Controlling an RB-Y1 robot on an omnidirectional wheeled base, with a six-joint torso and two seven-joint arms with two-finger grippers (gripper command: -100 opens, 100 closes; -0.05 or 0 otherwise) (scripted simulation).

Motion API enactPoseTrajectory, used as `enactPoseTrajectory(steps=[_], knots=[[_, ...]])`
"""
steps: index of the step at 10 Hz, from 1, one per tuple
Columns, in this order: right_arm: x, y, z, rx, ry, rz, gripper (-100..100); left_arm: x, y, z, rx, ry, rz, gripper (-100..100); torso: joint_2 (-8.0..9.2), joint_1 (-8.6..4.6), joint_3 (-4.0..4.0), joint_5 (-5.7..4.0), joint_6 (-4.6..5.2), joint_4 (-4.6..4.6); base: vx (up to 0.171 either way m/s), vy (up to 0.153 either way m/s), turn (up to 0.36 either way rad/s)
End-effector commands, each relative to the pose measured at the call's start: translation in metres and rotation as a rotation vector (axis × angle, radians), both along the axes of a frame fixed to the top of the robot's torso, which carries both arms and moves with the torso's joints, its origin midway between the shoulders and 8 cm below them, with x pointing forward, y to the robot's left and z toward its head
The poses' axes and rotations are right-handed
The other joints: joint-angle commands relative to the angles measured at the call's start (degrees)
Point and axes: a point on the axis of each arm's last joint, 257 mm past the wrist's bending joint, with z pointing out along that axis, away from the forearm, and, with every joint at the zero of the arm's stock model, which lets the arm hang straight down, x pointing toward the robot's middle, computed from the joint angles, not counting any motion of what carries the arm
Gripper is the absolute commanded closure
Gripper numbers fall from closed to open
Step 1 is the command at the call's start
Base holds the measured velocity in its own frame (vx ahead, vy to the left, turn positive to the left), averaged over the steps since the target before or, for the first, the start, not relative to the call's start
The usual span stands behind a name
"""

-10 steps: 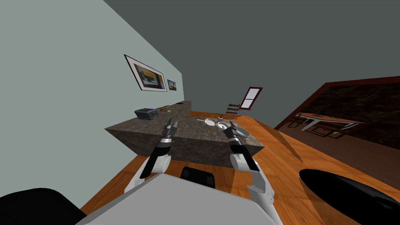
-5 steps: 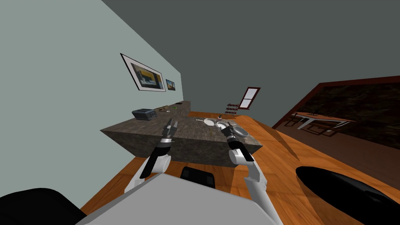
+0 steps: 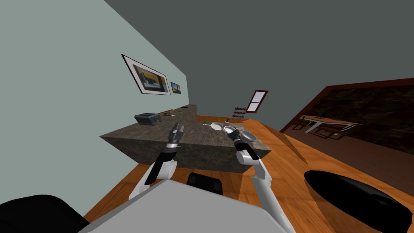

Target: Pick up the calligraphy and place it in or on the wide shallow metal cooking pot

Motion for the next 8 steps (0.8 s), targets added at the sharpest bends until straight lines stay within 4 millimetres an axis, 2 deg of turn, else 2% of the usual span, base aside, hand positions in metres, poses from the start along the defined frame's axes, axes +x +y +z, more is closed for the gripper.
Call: enactPoseTrajectory(steps=[1,8], knots=[[0.011,-0.002,-0.014,0.063,0.062,0.006,-100,0.0,0.0,0.0,0.0,0.0,0.0,0,0.0,0.0,0.0,0.0,0.0,0.0,0.015,0.021,-0.036],[0.032,-0.006,-0.061,0.282,0.282,-0.002,-100,0.0,0.0,0.0,0.0,0.0,0.0,0,-0.03,0.11,-0.02,0.02,0.0,-0.01,0.013,0.036,-0.018]])
